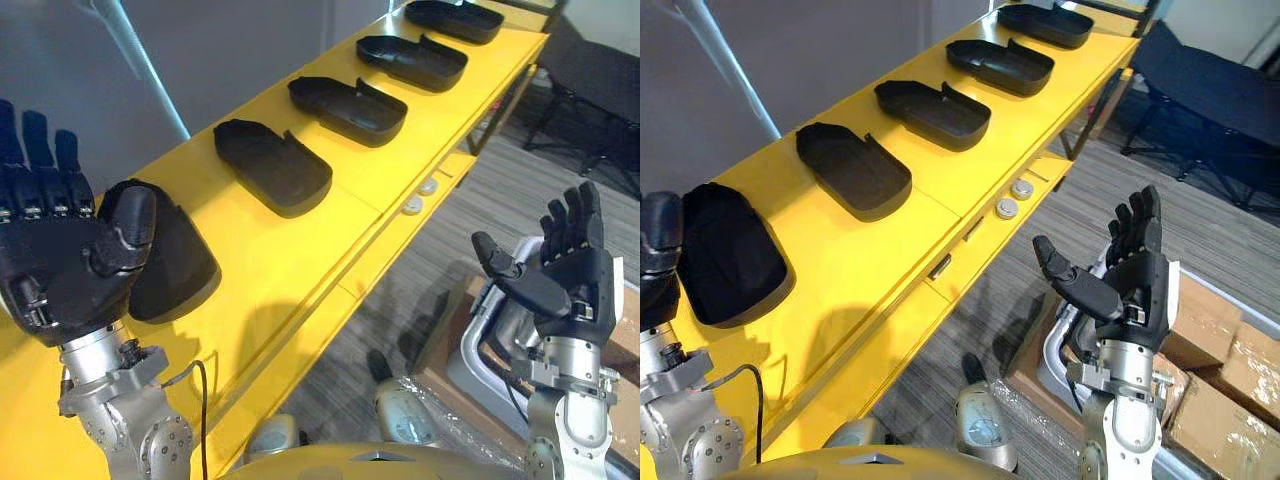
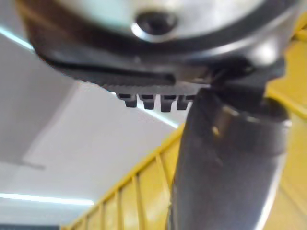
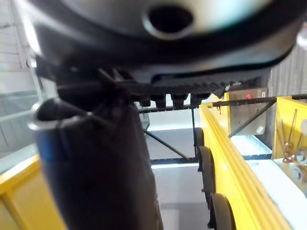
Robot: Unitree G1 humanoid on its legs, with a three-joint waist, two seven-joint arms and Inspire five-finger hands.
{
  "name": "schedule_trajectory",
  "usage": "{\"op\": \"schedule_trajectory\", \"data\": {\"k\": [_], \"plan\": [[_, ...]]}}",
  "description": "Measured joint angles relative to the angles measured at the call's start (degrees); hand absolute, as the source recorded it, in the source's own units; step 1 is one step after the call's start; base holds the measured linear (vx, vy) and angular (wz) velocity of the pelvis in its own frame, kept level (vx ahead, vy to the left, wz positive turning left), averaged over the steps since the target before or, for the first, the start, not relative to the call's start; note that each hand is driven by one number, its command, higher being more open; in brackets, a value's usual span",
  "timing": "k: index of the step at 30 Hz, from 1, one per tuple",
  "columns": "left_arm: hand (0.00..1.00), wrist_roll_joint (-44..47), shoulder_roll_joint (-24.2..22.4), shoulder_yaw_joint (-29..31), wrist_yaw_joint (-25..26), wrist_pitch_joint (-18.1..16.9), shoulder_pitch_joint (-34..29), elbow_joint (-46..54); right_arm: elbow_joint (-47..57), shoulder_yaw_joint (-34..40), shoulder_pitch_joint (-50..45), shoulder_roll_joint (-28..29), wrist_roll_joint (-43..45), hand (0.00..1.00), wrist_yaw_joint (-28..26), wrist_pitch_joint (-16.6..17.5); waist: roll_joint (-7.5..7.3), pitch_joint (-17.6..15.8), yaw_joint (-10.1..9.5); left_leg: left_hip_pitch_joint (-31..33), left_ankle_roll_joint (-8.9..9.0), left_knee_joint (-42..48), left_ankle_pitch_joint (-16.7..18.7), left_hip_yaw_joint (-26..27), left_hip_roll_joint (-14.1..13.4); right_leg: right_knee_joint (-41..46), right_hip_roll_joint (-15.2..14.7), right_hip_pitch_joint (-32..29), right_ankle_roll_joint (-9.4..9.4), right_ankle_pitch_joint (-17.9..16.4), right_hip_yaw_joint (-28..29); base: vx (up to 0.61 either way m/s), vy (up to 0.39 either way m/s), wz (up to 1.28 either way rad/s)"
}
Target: Walk over and take three plastic housings, then place them on the shelf
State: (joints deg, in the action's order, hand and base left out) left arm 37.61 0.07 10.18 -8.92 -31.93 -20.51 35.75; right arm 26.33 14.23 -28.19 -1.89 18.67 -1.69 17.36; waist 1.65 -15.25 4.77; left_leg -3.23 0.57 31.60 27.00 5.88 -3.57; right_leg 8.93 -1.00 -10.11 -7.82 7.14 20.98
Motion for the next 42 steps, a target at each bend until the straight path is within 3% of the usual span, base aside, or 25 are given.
{"op": "schedule_trajectory", "data": {"k": [1, 3, 5, 7, 8, 10, 11, 12, 13, 14, 15, 17, 18, 20, 22, 23, 25, 26, 28, 29, 31, 33, 38, 41, 42], "plan": [[1.0, -0.55, 0.12, -0.98, 0.8, -0.56, -0.78, 0.48, 0.96, -1.72, -1.01, 0.4, 1.02, 1.0, -0.79, 0.7, -0.92, -0.35, -0.04, -0.5, -0.37, 0.05, -0.14, 1.97, 0.08, -1.13, -0.31, 0.01, 2.83, -0.72, -0.12, -0.15, 0.057, -0.7], [1.0, -4.37, 0.08, -1.08, 4.03, -0.62, -0.72, 0.48, 1.45, -3.73, 0.87, -0.53, 0.89, 1.0, -2.41, 1.91, -0.28, -0.24, -0.6, -0.27, -1.38, -2.18, -2.05, 6.47, -2.3, 0.7, -0.81, -3.34, 9.37, -5.7, -6.93, -0.15, 0.024, -0.97], [1.0, -8.63, 0.46, 0.01, 7.35, -0.11, -0.19, 0.44, 1.62, -5.43, 4.72, -1.41, 0.71, 1.0, -4.06, 3.13, -0.38, -0.22, -1.61, -0.26, -1.04, -4.45, -4.22, 10.26, -4.16, 13.22, -1.61, -7.41, 9.21, -5.59, -15.41, -0.13, -0.031, -1.04], [1.0, -10.87, 0.65, 0.75, 9.0, 0.89, 0.49, 0.45, 0.5, -7.11, 10.43, -3.14, 0.61, 1.0, -3.54, 3.55, -0.12, -0.27, -2.1, -0.52, -0.42, -4.76, -5.28, 11.65, -5.87, 24.13, -5.24, -6.68, 11.91, -7.5, -22.42, -0.03, -0.066, -0.65], [1.0, -11.67, 0.75, 1.78, 10.17, 2.05, 1.13, 0.44, -1.94, -9.22, 15.08, -3.81, -0.28, 1.0, -1.91, 3.67, -0.46, -0.04, -2.75, -0.53, -0.4, -3.51, -5.28, 12.71, -7.13, 29.79, -8.78, -5.2, 12.54, -9.45, -24.35, -0.03, -0.115, -0.62], [1.0, -12.75, 0.81, 2.82, 12.36, 3.89, 2.89, -0.12, -7.26, -12.91, 19.72, -4.38, -1.62, 1.0, 0.5, 3.08, -0.99, 0.34, -3.73, -0.26, -0.32, -0.78, -5.24, 12.57, -9.72, 31.46, -12.77, -1.11, 12.14, -10.04, -24.88, -0.02, -0.169, -0.49], [1.0, -12.42, 1.0, 3.42, 12.57, 4.86, 3.8, -0.43, -9.2, -14.73, 20.53, -4.24, -2.86, 1.0, 1.34, 1.91, -1.4, 0.7, -4.73, 0.41, -0.12, 0.96, -5.26, 11.48, -11.37, 27.53, -13.96, 1.97, 10.5, -7.07, -24.88, -0.01, -0.239, -0.33], [1.0, -10.97, 0.83, 3.75, 12.55, 4.9, 4.36, -0.58, -10.27, -16.02, 20.38, -4.15, -4.94, 1.0, 1.99, 1.05, -1.61, 1.51, -5.35, 1.89, 1.57, 1.9, -5.53, 9.06, -13.03, 22.97, -11.73, 3.59, 7.02, -8.21, -25.37, -0.01, -0.297, -0.37], [1.0, -10.43, 0.55, 3.76, 12.56, 4.91, 4.4, -0.74, -10.47, -16.19, 19.64, -4.14, -6.01, 1.0, 2.16, 0.41, -0.99, 1.94, -5.74, 2.41, 2.77, 1.16, -6.19, 8.2, -13.9, 20.65, -10.76, 3.85, 6.53, -8.56, -25.9, 0.01, -0.261, -0.5], [1.0, -9.99, 0.3, 3.82, 12.59, 4.94, 4.4, -0.95, -10.88, -16.18, 18.55, -4.18, -7.29, 1.0, 2.29, -0.4, -0.55, 2.5, -6.21, 2.5, 5.52, -1.56, -7.8, 7.86, -15.12, 16.45, -9.25, 4.24, 4.79, -9.9, -25.96, 0.04, -0.354, -0.68], [1.0, -9.96, 0.0, 4.33, 13.28, 4.95, 4.73, -1.24, -10.93, -15.61, 18.17, -4.54, -8.01, 1.0, 2.2, -1.56, -0.85, 2.66, -6.17, 2.27, 6.86, -3.48, -8.52, 9.16, -14.95, 13.92, -8.73, 4.09, 1.98, -11.73, -27.53, 0.04, -0.314, -0.77], [1.0, -10.05, -1.76, 4.3, 14.81, 5.4, 4.93, -2.85, -11.48, -13.65, 17.35, -5.45, -8.22, 1.0, 1.01, -3.19, 0.51, 2.74, -5.48, 1.53, 7.7, -3.99, -9.79, 10.95, -16.16, 9.79, -7.17, 5.09, 0.63, -12.58, -28.72, 0.02, -0.306, -0.74], [1.0, -9.94, -2.27, 4.13, 15.26, 5.73, 4.81, -3.35, -11.63, -12.85, 16.7, -5.71, -8.12, 1.0, 0.2, -3.61, 1.04, 2.78, -4.75, 1.48, 6.87, -3.66, -10.4, 10.86, -16.57, 8.02, -6.35, 5.96, 0.58, -12.53, -28.67, 0.02, -0.274, -0.59], [1.0, -7.68, -2.24, 4.17, 15.03, 6.27, 4.04, -4.79, -11.29, -10.02, 11.62, -5.8, -6.28, 1.0, -2.86, -4.43, 1.24, 2.49, -2.22, 2.75, 0.09, 1.41, -15.14, 7.55, -17.36, 3.33, -4.7, 9.53, 2.07, -10.94, -27.27, 0.02, -0.228, -0.49], [1.0, -7.09, -2.32, 4.27, 14.44, 6.0, 2.71, -4.72, -10.36, -7.38, 7.82, -5.96, -6.01, 1.0, -4.63, -4.43, 1.12, 3.26, -2.31, 1.54, 1.17, -4.21, -13.3, 5.04, -14.39, 1.42, -4.09, 8.68, 2.76, -9.66, -23.71, -0.01, -0.089, -1.07], [1.0, -7.74, -2.31, 4.74, 14.45, 5.75, 1.71, -4.76, -10.36, -6.62, 7.17, -6.69, -4.45, 1.0, -4.99, -4.56, 2.07, 3.52, -2.83, -0.04, -0.36, -6.72, -15.93, 5.31, -12.95, 0.28, -2.82, 7.75, 2.86, -8.95, -20.85, -0.04, -0.103, -1.46], [1.0, -8.72, -2.63, 4.87, 14.1, 5.73, 0.33, -4.88, -10.34, -6.57, 5.16, -6.91, -1.32, 1.0, -5.77, -4.55, 1.34, 3.08, -2.51, 0.96, -1.9, -4.79, -18.71, 3.1, -11.52, -4.85, -3.11, 8.35, 3.61, -8.47, -19.06, -0.03, -0.084, -1.14], [1.0, -9.0, -2.61, 4.88, 13.77, 5.69, 0.11, -4.88, -10.35, -6.52, 4.67, -6.68, -1.36, 1.0, -5.77, -4.55, 1.43, 3.09, -2.46, 1.19, -1.9, -4.29, -19.4, 2.45, -11.3, -6.75, -3.37, 8.97, 4.03, -8.19, -19.3, 0.0, 0.018, -0.8], [1.0, -9.0, -2.57, 4.33, 12.78, 5.61, -0.09, -4.85, -10.32, -6.45, 3.73, -6.04, -1.52, 1.0, -5.36, -4.52, 1.03, 2.91, -2.3, 1.72, -0.03, -4.58, -16.46, -0.31, -9.42, -9.5, -5.0, 9.57, 5.2, -5.98, -19.93, 0.0, 0.104, -0.41], [1.0, -9.08, -2.53, 3.21, 12.08, 5.6, 0.3, -4.93, -10.62, -6.26, 3.55, -5.57, -1.83, 1.0, -4.37, -4.52, 1.06, 2.74, -1.92, 1.8, 0.69, -7.86, -13.97, -1.64, -7.43, -9.62, -5.78, 9.45, 3.36, -1.95, -20.63, -0.05, 0.171, -0.06], [1.0, -9.04, -2.37, 1.34, 10.23, 5.89, 0.51, -5.13, -12.92, -5.9, 4.49, -4.71, -3.18, 1.0, -1.53, -4.81, 2.56, 2.96, -1.66, -0.21, 1.58, -13.3, -12.69, -1.95, -7.18, -9.67, -4.8, 9.17, 1.97, -1.05, -21.33, -0.04, 0.161, 0.07], [1.0, -9.01, -2.23, 0.1, 8.62, 6.85, 1.28, -6.41, -16.03, -5.95, 5.86, -3.04, -3.17, 1.0, 2.36, -6.85, 1.18, 1.89, -1.77, -0.3, 4.65, -15.05, -12.25, -1.85, -5.86, -9.87, -6.29, 8.72, 0.6, -0.08, -21.66, -0.04, 0.186, 0.13], [1.0, -11.45, 1.36, -1.21, 9.58, 8.68, 3.75, -10.02, -28.21, -2.83, 17.02, -2.72, -5.04, 1.0, 10.63, -8.69, -1.1, -2.25, -3.31, 4.08, 5.12, -9.47, -9.66, -2.13, -3.91, -9.99, -8.72, 7.36, -0.45, 1.13, -22.51, -0.13, 0.163, 0.04], [1.0, -11.43, 3.19, -2.7, 9.59, 9.91, 8.34, -10.14, -33.32, 0.6, 28.02, -6.69, -5.21, 1.0, 17.03, -9.75, -0.08, -6.34, -5.02, 10.37, 4.8, -3.53, -8.21, -3.24, -3.92, -10.81, -9.05, 4.49, 0.82, 2.68, -24.23, -0.17, 0.109, 0.07], [1.0, -11.44, 3.69, -3.16, 9.44, 10.13, 10.03, -10.36, -34.48, 1.2, 31.93, -8.88, -5.21, 1.0, 19.0, -10.61, 0.24, -7.99, -5.64, 12.08, 4.95, -2.04, -8.02, -4.07, -3.9, -11.41, -9.08, 4.11, 0.14, 3.76, -24.93, -0.11, 0.056, 0.19]]}}
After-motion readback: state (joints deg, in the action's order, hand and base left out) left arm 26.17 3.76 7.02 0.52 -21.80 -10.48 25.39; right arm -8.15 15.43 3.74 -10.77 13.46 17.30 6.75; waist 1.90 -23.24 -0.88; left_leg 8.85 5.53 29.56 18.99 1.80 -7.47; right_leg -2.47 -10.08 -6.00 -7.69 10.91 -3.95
